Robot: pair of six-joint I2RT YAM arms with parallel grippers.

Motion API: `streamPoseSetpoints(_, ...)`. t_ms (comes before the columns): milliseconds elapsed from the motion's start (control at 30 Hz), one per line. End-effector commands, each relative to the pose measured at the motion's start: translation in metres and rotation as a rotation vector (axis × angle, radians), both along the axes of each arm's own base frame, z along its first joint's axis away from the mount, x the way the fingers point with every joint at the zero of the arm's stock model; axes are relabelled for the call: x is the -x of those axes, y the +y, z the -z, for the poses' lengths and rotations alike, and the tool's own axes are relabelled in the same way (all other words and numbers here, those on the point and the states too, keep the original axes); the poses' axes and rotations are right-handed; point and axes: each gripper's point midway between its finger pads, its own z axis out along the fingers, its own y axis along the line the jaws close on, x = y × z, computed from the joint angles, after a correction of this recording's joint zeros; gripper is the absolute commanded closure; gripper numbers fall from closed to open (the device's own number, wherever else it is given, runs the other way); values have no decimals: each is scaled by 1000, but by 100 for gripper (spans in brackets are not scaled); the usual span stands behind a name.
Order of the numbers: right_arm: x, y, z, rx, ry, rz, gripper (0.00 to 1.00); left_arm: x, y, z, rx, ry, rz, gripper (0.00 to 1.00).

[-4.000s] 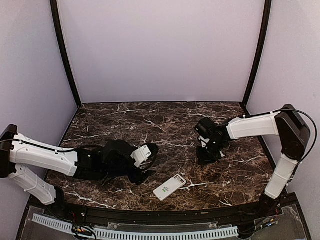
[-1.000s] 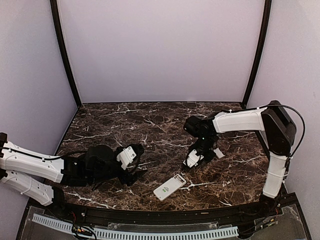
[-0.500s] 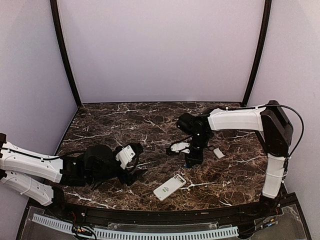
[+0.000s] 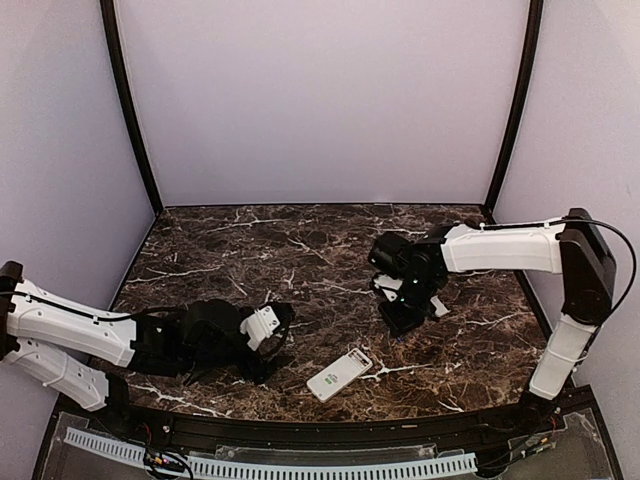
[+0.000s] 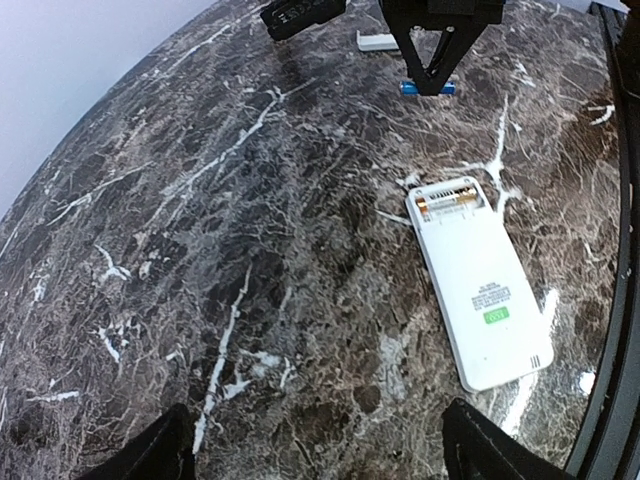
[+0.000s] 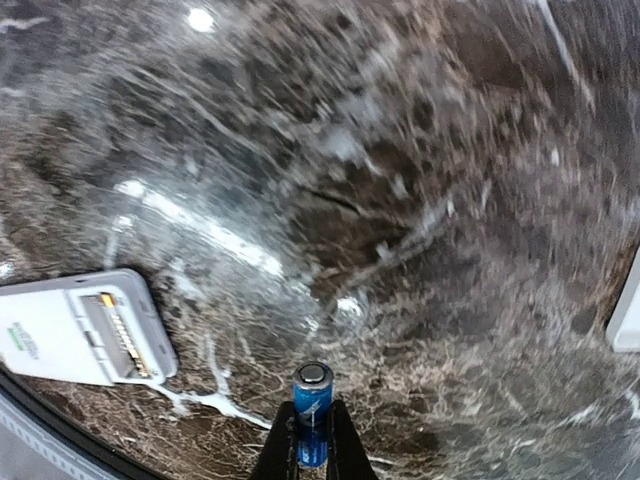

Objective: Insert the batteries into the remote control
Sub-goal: Place the battery at the center of the board.

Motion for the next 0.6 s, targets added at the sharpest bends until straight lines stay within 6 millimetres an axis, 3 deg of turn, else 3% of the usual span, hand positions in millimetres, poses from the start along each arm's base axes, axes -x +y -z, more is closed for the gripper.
streamPoseSetpoints(0, 22, -31, 24, 154, 33, 191, 100, 16, -2, 13, -39, 55, 39, 15)
streamPoseSetpoints(233, 46, -36, 59, 226, 105, 205, 100, 31, -6, 30, -111, 76, 96, 14)
streamPoseSetpoints(300, 47, -33, 64, 210, 117, 203, 99, 45, -13, 37, -144, 93, 172, 11)
streamPoseSetpoints(367, 50, -31, 67, 193, 129, 200, 95, 56, -19, 44, -178, 116, 220, 8)
streamPoseSetpoints(433, 52, -31, 70, 188, 136, 199, 85, 61, -24, 55, -219, 158, 235, 5)
streamPoseSetpoints(567, 56, -32, 77, 181, 145, 174, 76, 63, -36, 63, -237, 204, 242, 1)
